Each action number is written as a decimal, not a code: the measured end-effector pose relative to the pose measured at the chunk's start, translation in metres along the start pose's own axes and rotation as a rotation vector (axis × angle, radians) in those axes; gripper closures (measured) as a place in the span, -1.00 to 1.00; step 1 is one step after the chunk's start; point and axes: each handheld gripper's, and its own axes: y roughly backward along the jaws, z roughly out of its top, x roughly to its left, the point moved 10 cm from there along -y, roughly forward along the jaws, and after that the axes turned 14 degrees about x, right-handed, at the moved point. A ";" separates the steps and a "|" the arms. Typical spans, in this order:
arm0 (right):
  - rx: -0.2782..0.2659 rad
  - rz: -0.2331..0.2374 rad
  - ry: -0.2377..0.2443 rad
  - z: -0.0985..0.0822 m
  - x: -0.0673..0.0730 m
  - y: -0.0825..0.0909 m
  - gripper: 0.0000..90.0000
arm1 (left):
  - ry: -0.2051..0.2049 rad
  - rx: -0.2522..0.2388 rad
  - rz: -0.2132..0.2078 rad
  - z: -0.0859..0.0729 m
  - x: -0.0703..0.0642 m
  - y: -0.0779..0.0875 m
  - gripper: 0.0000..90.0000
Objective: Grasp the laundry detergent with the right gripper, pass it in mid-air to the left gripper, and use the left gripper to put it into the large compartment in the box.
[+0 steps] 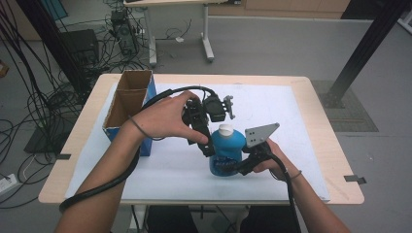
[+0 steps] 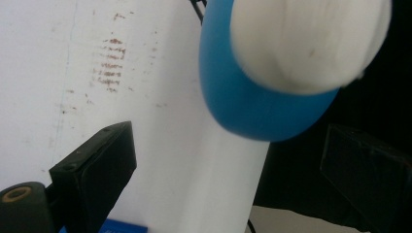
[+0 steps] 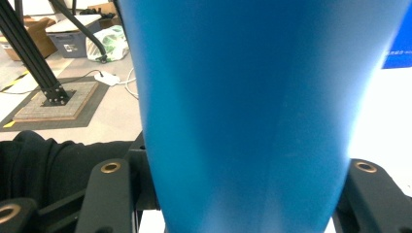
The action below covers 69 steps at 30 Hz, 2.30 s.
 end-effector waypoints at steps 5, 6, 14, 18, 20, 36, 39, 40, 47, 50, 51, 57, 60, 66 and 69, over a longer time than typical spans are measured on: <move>0.001 0.004 0.007 0.003 0.002 -0.002 -0.09 | -0.013 0.003 0.000 0.004 -0.003 0.001 -0.86; 0.001 0.004 0.011 0.003 0.001 -0.003 -0.09 | -0.020 0.005 0.003 0.005 -0.002 0.001 -0.86; 0.015 0.016 0.021 0.007 0.004 -0.007 -0.09 | -0.043 0.018 0.006 0.011 -0.007 0.000 -0.86; 0.012 0.023 0.022 0.009 0.005 -0.009 -0.09 | -0.049 0.028 0.006 0.012 -0.007 -0.002 -0.86; 0.013 0.020 0.023 0.010 0.005 -0.009 -0.09 | -0.052 0.034 0.007 0.012 -0.008 -0.003 -0.86; 0.013 0.018 0.025 0.010 0.004 -0.008 -0.09 | -0.054 0.039 0.004 0.015 -0.009 -0.007 -0.86; 0.013 0.017 0.024 0.010 0.004 -0.008 -0.09 | -0.055 0.039 0.003 0.015 -0.010 -0.007 -0.86; 0.013 0.018 0.024 0.010 0.004 -0.008 -0.09 | -0.055 0.040 0.003 0.015 -0.010 -0.007 -0.86; 0.016 0.019 0.026 0.009 0.005 -0.009 -0.09 | -0.057 0.038 0.004 0.015 -0.010 -0.007 -0.86; 0.017 0.017 0.026 0.009 0.004 -0.009 -0.09 | -0.057 0.034 0.004 0.015 -0.009 -0.006 -0.85; 0.017 0.017 0.026 0.009 0.004 -0.009 -0.09 | -0.056 0.034 0.002 0.014 -0.010 -0.006 -0.85; 0.017 0.017 0.025 0.009 0.004 -0.009 -0.09 | -0.057 0.033 0.005 0.014 -0.009 -0.006 -0.85; 0.020 0.015 0.026 0.009 0.004 -0.009 -0.09 | -0.056 0.032 0.005 0.014 -0.009 -0.006 -0.85; 0.019 0.014 0.027 0.009 0.004 -0.009 -0.09 | -0.056 0.031 0.008 0.013 -0.009 -0.005 -0.85; 0.019 0.015 0.028 0.009 0.004 -0.010 -0.09 | -0.053 0.029 0.009 0.014 -0.010 -0.006 -0.85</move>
